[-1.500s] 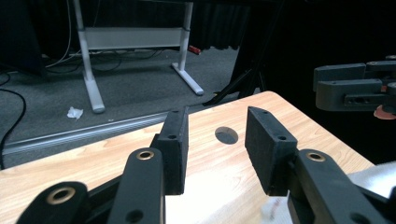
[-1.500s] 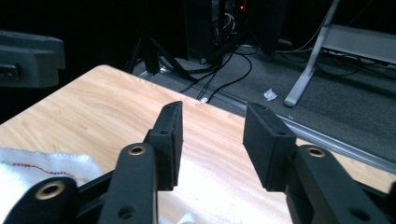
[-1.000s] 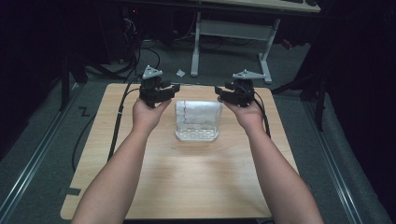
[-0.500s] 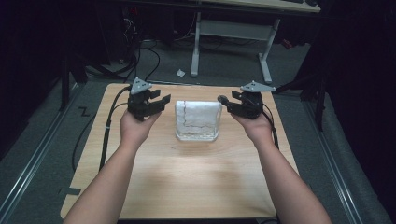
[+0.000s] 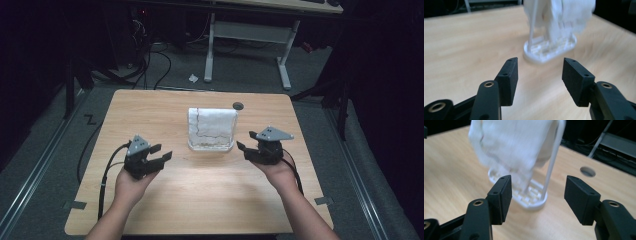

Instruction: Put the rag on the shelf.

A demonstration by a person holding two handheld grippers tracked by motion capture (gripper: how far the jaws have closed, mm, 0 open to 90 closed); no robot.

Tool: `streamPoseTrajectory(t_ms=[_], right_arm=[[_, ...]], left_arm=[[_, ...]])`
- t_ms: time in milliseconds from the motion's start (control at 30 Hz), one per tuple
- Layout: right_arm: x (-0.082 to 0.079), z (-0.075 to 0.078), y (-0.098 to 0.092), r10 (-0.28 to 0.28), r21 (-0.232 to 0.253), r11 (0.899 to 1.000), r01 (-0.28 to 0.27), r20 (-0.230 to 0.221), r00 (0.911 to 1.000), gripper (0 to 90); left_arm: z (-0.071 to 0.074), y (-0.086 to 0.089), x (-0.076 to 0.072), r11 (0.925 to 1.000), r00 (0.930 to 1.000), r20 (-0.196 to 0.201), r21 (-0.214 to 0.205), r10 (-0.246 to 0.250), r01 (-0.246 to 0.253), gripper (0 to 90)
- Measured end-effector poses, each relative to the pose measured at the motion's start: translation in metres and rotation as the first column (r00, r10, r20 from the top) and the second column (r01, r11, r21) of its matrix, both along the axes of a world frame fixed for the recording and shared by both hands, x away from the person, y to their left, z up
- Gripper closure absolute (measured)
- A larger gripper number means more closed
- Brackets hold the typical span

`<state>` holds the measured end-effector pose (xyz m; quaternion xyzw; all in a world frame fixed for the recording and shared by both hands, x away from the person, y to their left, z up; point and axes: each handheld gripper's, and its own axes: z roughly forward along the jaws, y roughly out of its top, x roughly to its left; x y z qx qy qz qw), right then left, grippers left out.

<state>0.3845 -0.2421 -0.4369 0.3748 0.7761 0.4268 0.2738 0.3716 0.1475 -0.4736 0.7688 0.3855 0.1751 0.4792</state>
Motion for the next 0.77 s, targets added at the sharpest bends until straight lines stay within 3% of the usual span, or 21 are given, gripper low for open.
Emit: streamPoseTrajectory(t_ms=[67, 100, 133, 233, 367, 400, 433, 467, 533, 633, 767], right_arm=[[-0.004, -0.006, 0.001, 0.003, -0.001, 1.0, -0.003, -0.011, 0.9999, 38.0], [-0.015, -0.021, 0.003, 0.014, 0.008, 1.0, -0.013, -0.03, 0.9995, 37.6], [-0.019, -0.026, 0.004, 0.012, 0.0, 1.0, -0.012, -0.033, 0.9994, 37.8], [-0.033, -0.046, 0.007, 0.011, -0.015, 1.0, -0.012, -0.056, 0.9984, 34.9], [-0.051, -0.064, 0.009, 0.003, -0.001, 1.0, -0.003, -0.095, 0.9955, 32.2], [-0.059, -0.071, 0.009, -0.008, 0.008, 1.0, 0.008, -0.097, 0.9953, 31.9], [-0.076, -0.088, 0.007, 0.01, 0.043, 0.999, -0.004, -0.153, 0.9882, 31.6], [-0.077, -0.089, 0.009, 0.027, 0.024, 0.999, -0.023, -0.186, 0.9822, 30.1], [-0.081, -0.09, 0.009, 0.025, -0.015, 1.0, -0.027, -0.142, 0.9895, 34.7], [-0.074, -0.092, 0.006, 0.011, 0.014, 1.0, -0.009, -0.183, 0.9831, 30.7], [-0.072, -0.09, 0.005, 0.009, 0.015, 1.0, -0.007, -0.158, 0.9874, 30.8]], left_arm=[[-0.006, 0.001, -0.005, 1.0, 0.9999, -0.01, 0.006, -0.005, 0.005, 45.6], [-0.017, 0.002, -0.014, 0.9998, 0.9991, -0.039, 0.004, -0.019, 0.019, 44.0], [-0.017, 0.002, -0.014, 0.9998, 0.9991, -0.039, 0.004, -0.019, 0.019, 43.5], [-0.036, 0.003, -0.03, 0.9989, 0.9951, -0.088, -0.001, -0.046, 0.046, 42.0], [-0.048, 0.004, -0.047, 0.9989, 0.9927, -0.111, -0.014, -0.047, 0.046, 40.6], [-0.053, 0.002, -0.052, 0.9982, 0.9876, -0.145, -0.019, -0.059, 0.057, 40.6], [-0.054, 0.0, -0.055, 0.9972, 0.9835, -0.165, -0.021, -0.075, 0.072, 39.9], [-0.055, -0.005, -0.058, 0.9951, 0.9824, -0.159, -0.005, -0.099, 0.099, 39.7], [-0.055, -0.009, -0.057, 0.9945, 0.9852, -0.142, 0.026, -0.096, 0.101, 39.9], [-0.057, -0.011, -0.052, 0.9952, 0.9823, -0.16, 0.0, -0.097, 0.098, 39.2], [-0.059, -0.01, -0.051, 0.9953, 0.9832, -0.158, 0.018, -0.091, 0.095, 38.5]])
